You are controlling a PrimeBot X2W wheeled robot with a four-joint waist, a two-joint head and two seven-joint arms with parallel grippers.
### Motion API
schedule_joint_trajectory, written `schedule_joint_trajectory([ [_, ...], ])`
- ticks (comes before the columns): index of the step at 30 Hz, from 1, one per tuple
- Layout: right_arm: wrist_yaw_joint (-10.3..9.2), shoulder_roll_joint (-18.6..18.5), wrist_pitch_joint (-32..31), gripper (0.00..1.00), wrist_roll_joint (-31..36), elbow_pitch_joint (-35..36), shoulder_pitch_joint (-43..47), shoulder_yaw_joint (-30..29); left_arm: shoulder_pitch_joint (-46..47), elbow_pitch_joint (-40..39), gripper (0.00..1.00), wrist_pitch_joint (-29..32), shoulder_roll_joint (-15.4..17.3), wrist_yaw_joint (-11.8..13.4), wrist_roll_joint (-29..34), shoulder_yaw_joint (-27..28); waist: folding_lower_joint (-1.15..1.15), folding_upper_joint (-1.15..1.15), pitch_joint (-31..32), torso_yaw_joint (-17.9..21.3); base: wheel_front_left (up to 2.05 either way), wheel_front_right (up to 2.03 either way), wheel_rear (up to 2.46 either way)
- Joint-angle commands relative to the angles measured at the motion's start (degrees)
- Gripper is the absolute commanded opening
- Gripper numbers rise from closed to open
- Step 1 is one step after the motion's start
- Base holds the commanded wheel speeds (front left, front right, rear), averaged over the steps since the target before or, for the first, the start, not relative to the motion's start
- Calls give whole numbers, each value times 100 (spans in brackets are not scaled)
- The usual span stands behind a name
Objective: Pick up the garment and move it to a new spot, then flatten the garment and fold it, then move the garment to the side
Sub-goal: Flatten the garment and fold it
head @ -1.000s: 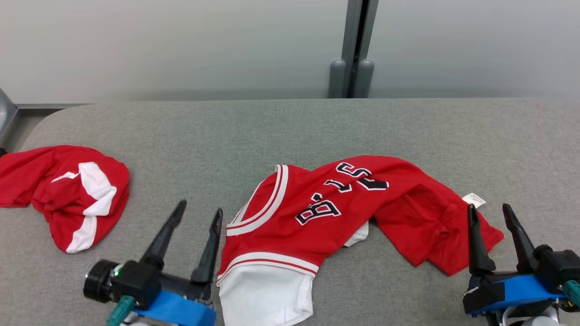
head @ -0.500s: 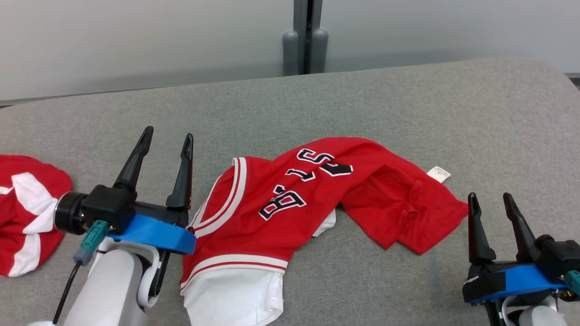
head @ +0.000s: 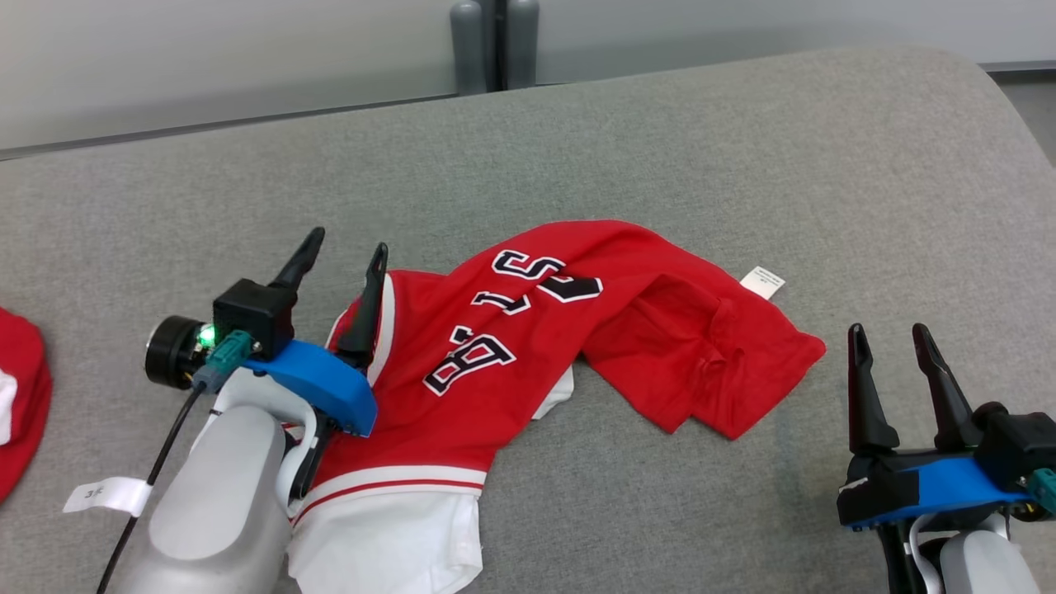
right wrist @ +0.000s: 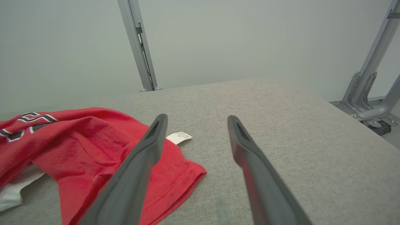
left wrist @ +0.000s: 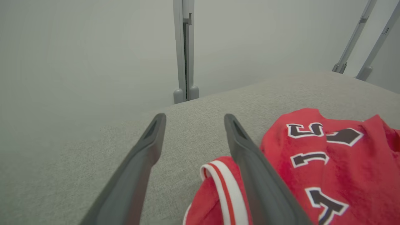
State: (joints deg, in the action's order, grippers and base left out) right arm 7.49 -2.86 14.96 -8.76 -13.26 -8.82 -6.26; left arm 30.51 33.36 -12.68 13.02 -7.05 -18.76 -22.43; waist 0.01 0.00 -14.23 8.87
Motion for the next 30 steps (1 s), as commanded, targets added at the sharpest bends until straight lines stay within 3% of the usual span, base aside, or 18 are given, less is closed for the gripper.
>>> schedule_joint_trajectory([
  [1,1,-6,25,100,-32,-17,-52,-13,125,239,100,40,1,-29,-57,-99,-1,0,-40,39,0,0,0],
  [16,1,-6,28,100,-40,-8,-136,-18,380,1976,100,507,-67,-43,-417,-893,-1,0,-72,197,0,0,0],
  [17,1,-6,28,100,-17,-21,-131,-20,395,2142,91,611,-111,-43,-499,-1019,-1,0,-39,199,0,0,0],
  [18,1,-6,28,100,-17,-21,-131,-20,395,2142,91,611,-111,-43,-499,-1019,-1,0,-39,199,0,0,0],
  [19,1,-6,28,100,15,-28,-133,-17,437,2226,0,569,-135,-43,-563,-1128,-1,0,-2,197,0,0,0],
  [30,1,-6,28,100,58,-36,95,-43,867,1811,0,-161,-53,-43,-971,-1233,-1,0,476,-26,0,0,0],
])
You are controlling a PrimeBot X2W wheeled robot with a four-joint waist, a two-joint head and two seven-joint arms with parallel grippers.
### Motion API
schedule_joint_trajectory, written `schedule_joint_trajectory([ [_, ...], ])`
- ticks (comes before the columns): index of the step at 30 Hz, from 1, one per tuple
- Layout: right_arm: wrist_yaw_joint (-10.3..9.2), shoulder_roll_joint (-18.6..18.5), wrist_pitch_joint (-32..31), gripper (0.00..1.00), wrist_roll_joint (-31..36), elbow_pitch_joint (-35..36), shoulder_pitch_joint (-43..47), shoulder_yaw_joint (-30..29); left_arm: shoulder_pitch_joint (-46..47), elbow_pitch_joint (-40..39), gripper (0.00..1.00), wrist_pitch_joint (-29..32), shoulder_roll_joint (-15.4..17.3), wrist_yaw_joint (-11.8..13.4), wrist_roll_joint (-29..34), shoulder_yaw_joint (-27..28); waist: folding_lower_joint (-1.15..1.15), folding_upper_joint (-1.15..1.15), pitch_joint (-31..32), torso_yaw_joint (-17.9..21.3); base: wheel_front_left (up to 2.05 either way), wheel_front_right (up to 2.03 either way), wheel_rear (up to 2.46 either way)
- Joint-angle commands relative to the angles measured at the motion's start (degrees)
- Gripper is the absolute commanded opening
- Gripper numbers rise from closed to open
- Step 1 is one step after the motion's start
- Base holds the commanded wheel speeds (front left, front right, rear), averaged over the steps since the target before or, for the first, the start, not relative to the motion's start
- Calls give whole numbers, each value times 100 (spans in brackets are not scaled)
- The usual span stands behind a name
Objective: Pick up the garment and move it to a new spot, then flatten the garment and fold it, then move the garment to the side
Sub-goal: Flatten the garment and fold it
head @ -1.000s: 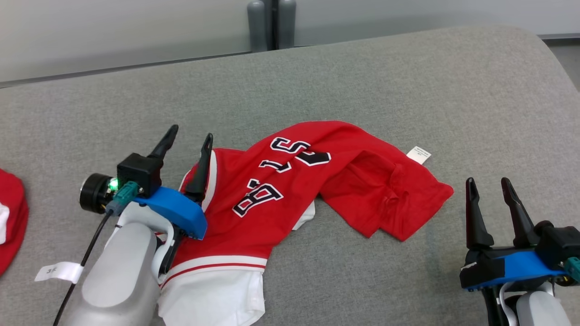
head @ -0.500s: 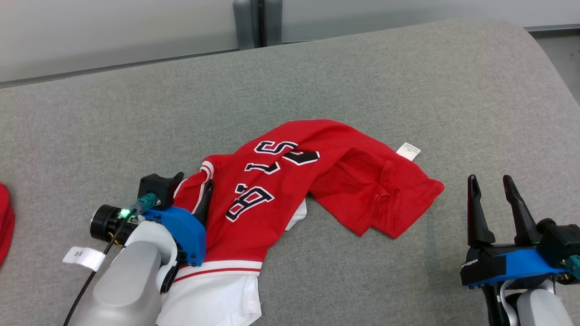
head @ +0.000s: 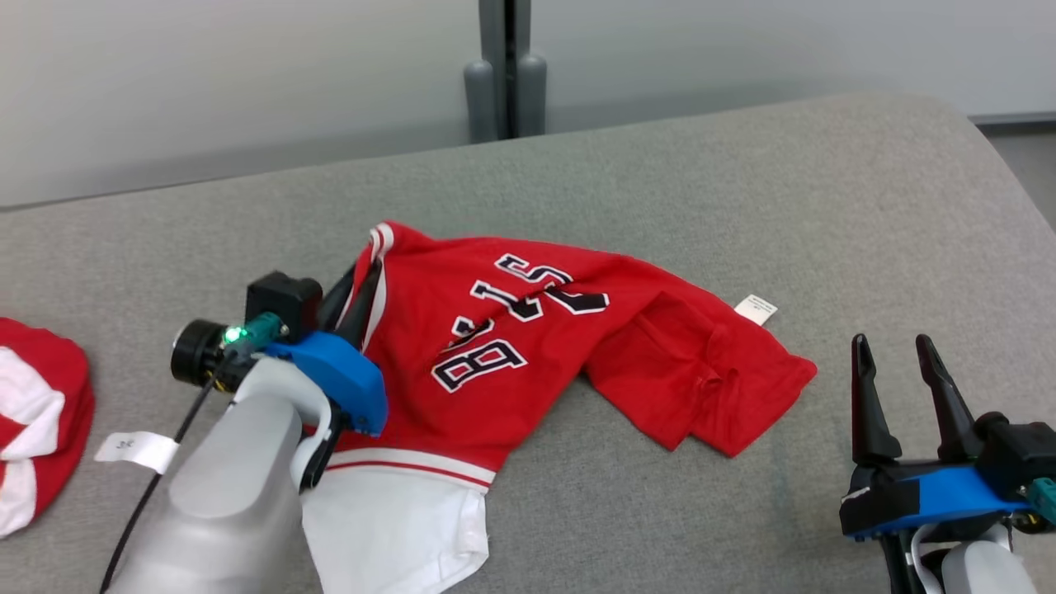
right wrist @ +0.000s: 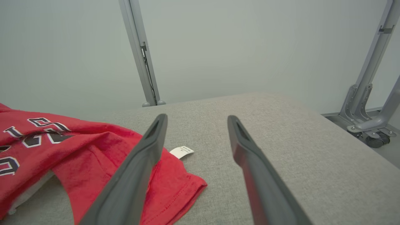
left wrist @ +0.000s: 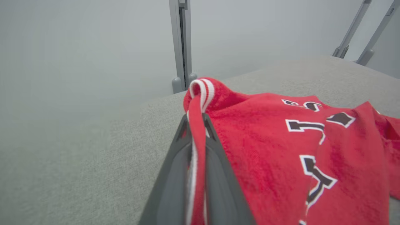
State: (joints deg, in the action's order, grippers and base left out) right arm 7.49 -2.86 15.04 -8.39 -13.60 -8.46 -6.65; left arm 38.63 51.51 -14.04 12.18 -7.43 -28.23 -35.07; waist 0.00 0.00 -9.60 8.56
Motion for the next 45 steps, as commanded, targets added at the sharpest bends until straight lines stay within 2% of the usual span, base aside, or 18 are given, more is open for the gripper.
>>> schedule_joint_trajectory([
  [1,1,-5,20,100,23,-10,76,-12,91,-112,0,-54,56,-5,-45,50,0,0,74,-28,0,0,0],
  [9,1,-5,20,100,14,-88,161,73,115,-889,0,-113,393,22,-170,328,0,0,379,-103,0,0,0],
  [17,1,-5,20,100,-85,-87,124,211,-116,-1026,0,-52,655,178,-228,403,0,0,342,71,0,0,0],
  [18,1,-5,20,100,-91,-82,111,217,-130,-1016,22,-61,679,220,-218,423,0,0,314,88,0,0,0],
  [19,1,-5,20,100,-110,-78,90,242,-140,-1013,64,-76,709,261,-190,444,0,0,276,111,0,0,0],
  [20,1,-5,19,100,-126,-72,67,244,-149,-1019,100,-89,708,310,-171,470,0,0,243,125,0,0,0],
  [25,1,-5,19,100,-176,-73,0,261,-261,-1212,100,-119,741,478,-28,735,0,0,68,156,0,0,0],
  [33,1,-5,19,100,-171,-87,-50,246,-1010,-2326,100,-121,590,659,380,1644,0,0,-35,26,0,0,0],
  [38,1,-6,20,100,-142,-104,14,270,-1693,-3061,100,-117,327,700,708,2298,0,0,34,-123,0,0,0],
  [45,1,-5,20,100,-78,-124,110,256,-2589,-3807,100,-118,-88,613,1187,2992,0,0,162,-367,0,0,0],
])
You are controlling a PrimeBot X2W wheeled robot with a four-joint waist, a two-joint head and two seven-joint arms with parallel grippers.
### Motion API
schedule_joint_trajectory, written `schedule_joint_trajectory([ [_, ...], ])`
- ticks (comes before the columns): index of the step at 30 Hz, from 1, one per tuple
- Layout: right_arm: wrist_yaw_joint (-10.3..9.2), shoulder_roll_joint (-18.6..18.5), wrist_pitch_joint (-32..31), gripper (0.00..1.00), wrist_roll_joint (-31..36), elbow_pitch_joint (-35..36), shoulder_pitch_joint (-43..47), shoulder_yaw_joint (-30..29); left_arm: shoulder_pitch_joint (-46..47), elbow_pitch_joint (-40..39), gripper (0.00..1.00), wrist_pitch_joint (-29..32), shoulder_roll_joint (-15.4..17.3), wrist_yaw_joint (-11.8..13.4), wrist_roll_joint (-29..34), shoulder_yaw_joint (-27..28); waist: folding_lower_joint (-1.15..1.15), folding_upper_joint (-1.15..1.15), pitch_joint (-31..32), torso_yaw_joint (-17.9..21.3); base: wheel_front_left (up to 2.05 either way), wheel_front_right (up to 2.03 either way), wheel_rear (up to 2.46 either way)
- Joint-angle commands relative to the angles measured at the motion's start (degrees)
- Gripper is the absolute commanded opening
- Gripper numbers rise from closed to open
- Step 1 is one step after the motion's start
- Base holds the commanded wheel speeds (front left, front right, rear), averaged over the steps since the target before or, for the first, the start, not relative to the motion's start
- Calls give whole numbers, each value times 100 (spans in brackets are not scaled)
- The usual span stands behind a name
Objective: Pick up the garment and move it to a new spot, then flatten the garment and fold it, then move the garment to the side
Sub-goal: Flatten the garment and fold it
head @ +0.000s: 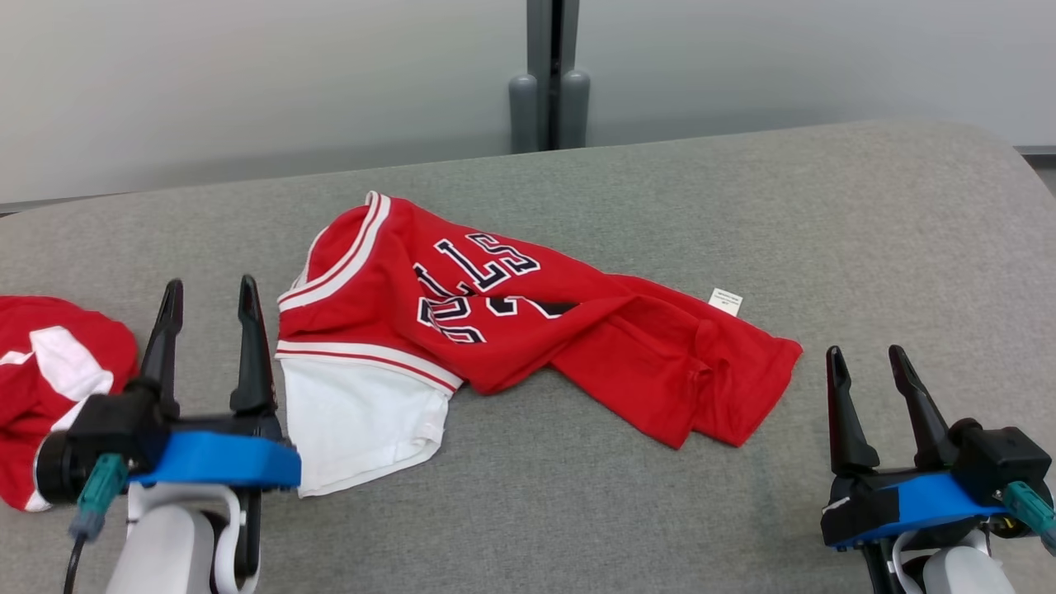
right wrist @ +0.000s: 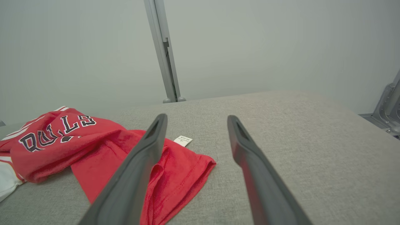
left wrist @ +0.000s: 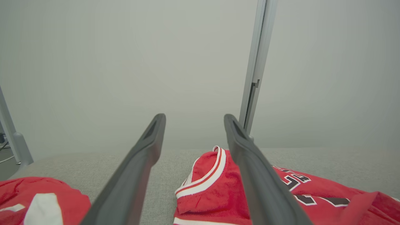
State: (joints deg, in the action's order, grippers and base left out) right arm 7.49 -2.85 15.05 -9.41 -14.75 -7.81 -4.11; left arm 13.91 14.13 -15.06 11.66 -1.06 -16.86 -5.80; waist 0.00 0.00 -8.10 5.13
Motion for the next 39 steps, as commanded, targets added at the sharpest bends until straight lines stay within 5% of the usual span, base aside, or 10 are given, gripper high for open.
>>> schedule_joint_trajectory([
  [1,1,-7,18,100,32,-18,60,3,-227,-158,100,-15,-91,-37,116,146,0,0,29,-54,0,0,0],
  [17,1,-7,18,100,123,-197,208,39,-1295,-647,100,-16,-711,-245,791,753,0,0,223,-467,0,0,0],
  [39,1,-9,-435,100,555,-1070,-468,429,-1156,-529,100,-15,-869,-410,861,719,0,0,74,-839,0,0,0],
])
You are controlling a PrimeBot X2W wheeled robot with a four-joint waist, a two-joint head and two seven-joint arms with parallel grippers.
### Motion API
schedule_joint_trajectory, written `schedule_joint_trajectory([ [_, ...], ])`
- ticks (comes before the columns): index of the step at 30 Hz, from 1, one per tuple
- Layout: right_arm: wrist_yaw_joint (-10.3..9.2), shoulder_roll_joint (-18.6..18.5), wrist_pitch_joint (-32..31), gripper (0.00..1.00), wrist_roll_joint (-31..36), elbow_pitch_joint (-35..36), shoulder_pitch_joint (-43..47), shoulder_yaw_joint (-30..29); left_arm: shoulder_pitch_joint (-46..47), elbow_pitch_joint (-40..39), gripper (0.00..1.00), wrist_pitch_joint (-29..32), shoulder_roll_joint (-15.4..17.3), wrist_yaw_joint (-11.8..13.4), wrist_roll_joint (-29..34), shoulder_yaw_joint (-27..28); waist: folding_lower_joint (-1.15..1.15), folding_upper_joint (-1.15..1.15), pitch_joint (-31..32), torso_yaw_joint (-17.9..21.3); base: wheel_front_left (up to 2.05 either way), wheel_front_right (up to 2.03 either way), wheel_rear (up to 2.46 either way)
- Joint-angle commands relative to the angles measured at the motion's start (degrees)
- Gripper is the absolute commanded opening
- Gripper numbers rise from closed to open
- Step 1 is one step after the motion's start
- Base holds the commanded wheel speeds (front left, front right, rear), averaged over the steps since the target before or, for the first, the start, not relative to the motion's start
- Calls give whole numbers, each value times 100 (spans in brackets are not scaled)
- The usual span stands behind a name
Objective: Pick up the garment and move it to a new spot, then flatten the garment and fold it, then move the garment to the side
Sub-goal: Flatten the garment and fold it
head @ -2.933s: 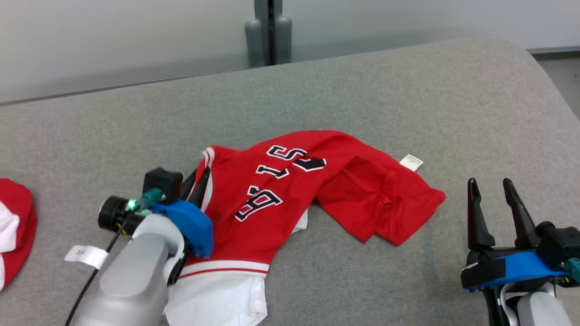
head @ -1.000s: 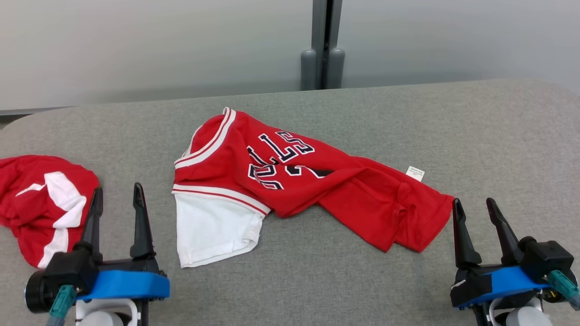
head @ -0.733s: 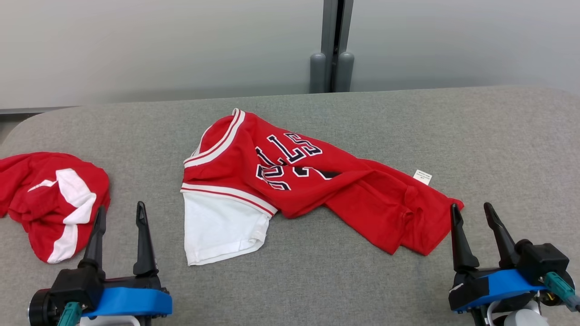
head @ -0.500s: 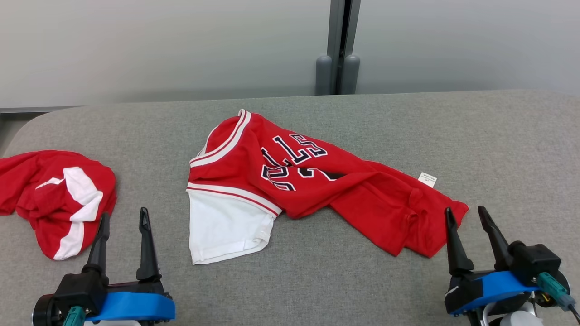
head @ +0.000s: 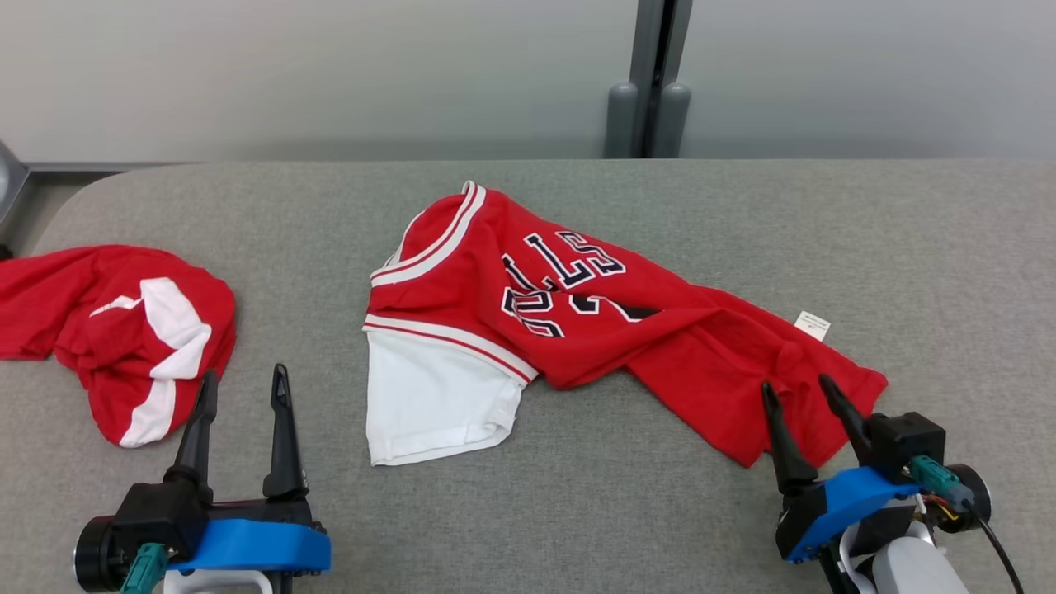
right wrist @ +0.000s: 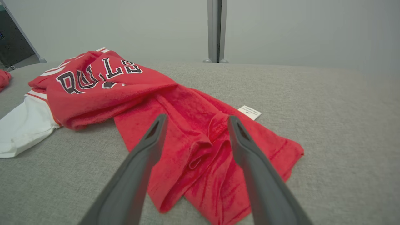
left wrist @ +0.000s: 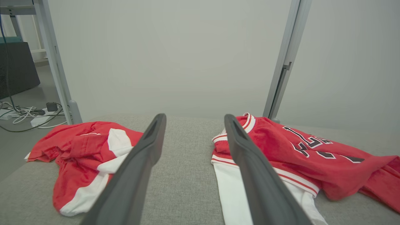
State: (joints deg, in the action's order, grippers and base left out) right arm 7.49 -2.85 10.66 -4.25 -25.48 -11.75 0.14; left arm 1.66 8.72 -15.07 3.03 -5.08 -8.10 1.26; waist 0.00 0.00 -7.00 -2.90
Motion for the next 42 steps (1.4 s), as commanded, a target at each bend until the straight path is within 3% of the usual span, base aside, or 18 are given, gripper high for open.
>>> schedule_joint_trajectory([
  [1,1,-9,-8,100,61,-123,-121,2,91,20,100,-15,-8,-20,-22,6,0,0,-67,-65,0,0,0],
  [9,1,-19,134,100,236,-1159,-494,-37,172,72,100,-15,-17,-39,-39,-53,0,0,-172,-239,0,0,0],
  [10,1,-19,163,91,258,-1254,-552,-58,185,72,100,-15,-17,-32,-54,-58,0,0,-179,-254,0,0,0],
  [11,1,-22,177,29,292,-1377,-600,-58,191,73,100,-15,-18,-25,-65,-64,0,0,-183,-264,0,0,0],
  [12,1,-21,217,0,288,-1459,-650,-71,194,75,100,-14,-17,-16,-74,-72,0,0,-186,-274,0,0,0],
  [18,1,-61,384,0,370,-1697,-945,-134,182,93,100,-15,-18,38,-115,-102,0,0,-162,-279,0,0,0],
  [23,1,-115,453,0,326,-1347,-906,146,80,135,100,-15,-19,54,-176,-118,0,0,-56,-196,0,0,0],
  [31,1,-449,455,0,187,-18,177,1504,-74,174,100,-14,-17,92,-289,-279,0,0,124,34,0,0,0],
  [39,1,-614,225,0,-205,617,1291,2479,-100,233,100,-14,-17,63,-278,-346,0,0,174,239,0,0,0],
  [40,1,-642,195,11,-244,657,1358,2519,-96,245,100,-14,-16,55,-277,-340,0,0,176,260,0,0,0],
  [42,1,-671,193,100,-307,743,1434,2570,-94,255,100,-15,-17,54,-280,-344,0,0,175,312,0,0,0],
])
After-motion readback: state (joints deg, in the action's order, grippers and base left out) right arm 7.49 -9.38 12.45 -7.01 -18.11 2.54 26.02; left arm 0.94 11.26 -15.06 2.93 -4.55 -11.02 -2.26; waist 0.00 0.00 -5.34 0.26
